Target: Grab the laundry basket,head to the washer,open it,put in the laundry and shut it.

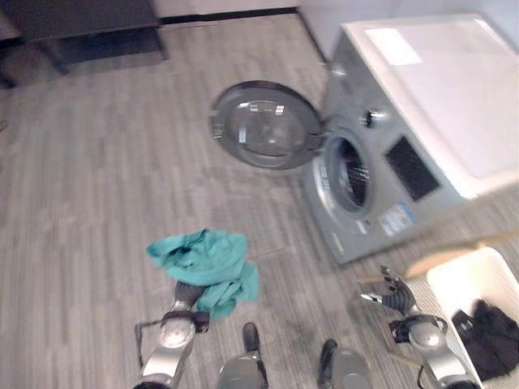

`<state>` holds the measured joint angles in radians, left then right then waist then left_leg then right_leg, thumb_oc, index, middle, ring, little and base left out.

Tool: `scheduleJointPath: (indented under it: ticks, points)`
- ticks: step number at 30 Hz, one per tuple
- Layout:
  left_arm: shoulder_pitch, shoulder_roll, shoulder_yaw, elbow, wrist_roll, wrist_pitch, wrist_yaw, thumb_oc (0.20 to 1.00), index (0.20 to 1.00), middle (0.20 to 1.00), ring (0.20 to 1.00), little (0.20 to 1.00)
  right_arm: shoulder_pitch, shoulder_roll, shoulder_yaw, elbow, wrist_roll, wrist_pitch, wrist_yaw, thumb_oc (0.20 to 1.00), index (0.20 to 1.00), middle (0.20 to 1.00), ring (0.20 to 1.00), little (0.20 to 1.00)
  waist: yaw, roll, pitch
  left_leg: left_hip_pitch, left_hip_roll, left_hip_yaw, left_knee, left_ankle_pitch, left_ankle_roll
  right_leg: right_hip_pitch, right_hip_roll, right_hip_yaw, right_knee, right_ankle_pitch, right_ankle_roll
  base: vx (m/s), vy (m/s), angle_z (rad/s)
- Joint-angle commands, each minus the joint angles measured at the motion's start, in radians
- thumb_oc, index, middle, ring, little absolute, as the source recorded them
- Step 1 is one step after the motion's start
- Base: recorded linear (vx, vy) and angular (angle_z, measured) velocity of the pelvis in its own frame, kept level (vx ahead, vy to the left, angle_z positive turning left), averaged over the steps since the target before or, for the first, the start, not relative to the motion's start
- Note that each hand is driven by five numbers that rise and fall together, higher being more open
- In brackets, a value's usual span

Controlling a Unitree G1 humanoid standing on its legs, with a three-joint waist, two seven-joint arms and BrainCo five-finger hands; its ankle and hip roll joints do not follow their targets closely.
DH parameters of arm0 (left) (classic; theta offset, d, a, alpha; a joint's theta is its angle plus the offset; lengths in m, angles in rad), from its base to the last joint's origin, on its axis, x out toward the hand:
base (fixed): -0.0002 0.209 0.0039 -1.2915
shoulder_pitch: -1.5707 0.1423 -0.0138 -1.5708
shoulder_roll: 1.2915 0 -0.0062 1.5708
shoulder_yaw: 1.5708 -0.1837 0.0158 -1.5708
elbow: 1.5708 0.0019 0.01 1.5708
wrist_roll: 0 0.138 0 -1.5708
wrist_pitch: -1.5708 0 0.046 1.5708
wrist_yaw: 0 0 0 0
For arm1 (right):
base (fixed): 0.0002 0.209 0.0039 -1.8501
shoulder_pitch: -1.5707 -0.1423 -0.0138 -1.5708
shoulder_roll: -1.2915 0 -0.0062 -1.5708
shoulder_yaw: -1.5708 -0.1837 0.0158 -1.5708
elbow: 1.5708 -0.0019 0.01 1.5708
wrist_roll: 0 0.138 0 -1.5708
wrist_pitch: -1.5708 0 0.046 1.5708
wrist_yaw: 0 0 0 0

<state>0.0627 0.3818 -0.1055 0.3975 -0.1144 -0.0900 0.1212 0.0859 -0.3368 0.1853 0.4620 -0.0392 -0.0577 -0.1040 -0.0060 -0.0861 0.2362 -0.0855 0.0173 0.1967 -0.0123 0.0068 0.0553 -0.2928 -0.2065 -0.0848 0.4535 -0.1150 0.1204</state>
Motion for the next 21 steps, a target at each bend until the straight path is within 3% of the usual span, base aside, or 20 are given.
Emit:
scheduleJointPath:
  ticks: [1,4,8,10,11,12,16,17,19,21]
  points:
    - [0.022,0.021,0.032,-0.024,-0.006,-0.045,0.002,0.200,0.200,0.200,0.200,0.200,-0.022,-0.013,-0.016,-0.018,0.013,-0.029,-0.016,1.000,1.000,1.000,1.000,1.000,-0.013,0.004,0.010,0.009,-0.038,0.004,0.056,-0.099,-0.022,0.106,0.140,-0.085,-0.281,0.055,-0.012,0.23,0.020,0.47]
    - [0.023,0.014,0.031,-0.014,0.000,-0.039,0.000,0.200,0.200,0.200,0.200,0.200,-0.030,-0.016,-0.010,-0.017,0.002,-0.025,-0.018,1.000,1.000,1.000,1.000,1.000,-0.019,0.004,0.036,0.074,-0.074,-0.072,0.052,-0.134,-0.009,0.019,0.149,-0.094,-0.327,0.129,0.003,0.27,-0.003,0.62]
    - [0.019,0.006,0.028,-0.010,0.010,-0.039,-0.003,0.200,0.200,0.200,0.200,0.200,-0.025,-0.016,-0.012,-0.021,-0.007,-0.021,-0.015,1.000,1.000,1.000,1.000,1.000,-0.028,0.000,0.042,0.124,-0.096,-0.117,0.053,-0.166,-0.010,-0.018,0.154,-0.126,-0.377,0.163,0.019,0.24,-0.020,0.54]
    - [0.024,-0.001,0.025,-0.017,0.025,-0.042,-0.008,0.200,0.200,0.200,0.200,0.200,-0.005,-0.018,-0.015,-0.022,-0.015,-0.024,-0.006,1.000,1.000,1.000,1.000,1.000,-0.031,-0.007,0.025,0.167,-0.111,-0.131,0.062,-0.205,-0.012,0.006,0.137,-0.191,-0.396,0.175,0.014,0.35,-0.085,0.49]
    - [0.033,-0.005,0.019,-0.022,0.033,-0.041,-0.015,0.200,0.200,0.200,0.200,0.200,0.003,-0.019,-0.015,-0.021,-0.014,-0.026,-0.003,1.000,1.000,1.000,1.000,1.000,-0.034,-0.006,0.017,0.184,-0.105,-0.134,0.073,-0.216,-0.018,0.025,0.141,-0.187,-0.399,0.171,0.004,0.49,-0.169,0.20]
    - [0.035,-0.016,0.010,-0.023,0.027,-0.046,-0.017,0.200,0.200,0.200,0.200,0.200,0.007,-0.028,-0.023,-0.012,-0.016,-0.035,-0.005,1.000,1.000,1.000,1.000,1.000,-0.043,0.005,-0.001,0.193,-0.084,-0.126,0.118,-0.224,-0.051,0.058,0.157,-0.161,-0.400,0.167,-0.010,0.39,-0.158,0.16]
    - [0.042,-0.017,-0.006,-0.040,0.030,-0.048,-0.039,0.200,0.200,0.200,0.200,0.200,0.014,-0.043,-0.036,-0.012,0.005,-0.045,0.005,1.000,1.000,1.000,1.000,1.000,-0.062,0.005,-0.012,0.111,-0.029,-0.073,0.382,-0.131,-0.103,0.143,0.180,-0.129,-0.427,0.144,-0.050,0.24,-0.107,0.37]
    - [0.036,-0.019,-0.012,-0.036,0.029,-0.046,-0.039,0.200,0.200,0.200,0.200,0.200,0.010,-0.049,-0.037,-0.005,0.005,-0.043,0.002,1.000,1.000,1.000,1.000,1.000,-0.058,0.000,-0.008,0.063,-0.016,-0.066,0.444,-0.111,-0.106,0.163,0.178,-0.121,-0.433,0.129,-0.061,0.13,-0.071,-0.29]
    - [0.032,-0.023,-0.018,-0.036,0.028,-0.046,-0.042,0.200,0.200,0.200,0.200,0.200,0.006,-0.053,-0.037,0.003,0.006,-0.043,-0.001,1.000,1.000,1.000,1.000,1.000,-0.058,-0.004,-0.006,0.032,-0.003,-0.050,0.452,-0.114,-0.097,0.174,0.175,-0.114,-0.436,0.117,-0.065,0.11,-0.022,-0.50]
    - [0.026,-0.019,-0.032,-0.038,0.040,-0.042,-0.046,0.200,0.200,0.200,0.200,0.200,0.003,-0.062,-0.045,0.006,0.013,-0.044,-0.008,1.000,1.000,1.000,1.000,1.000,-0.045,-0.015,0.005,-0.038,0.004,-0.059,0.385,-0.164,-0.070,0.206,0.166,-0.082,-0.439,0.095,-0.058,0.24,0.060,-0.35]
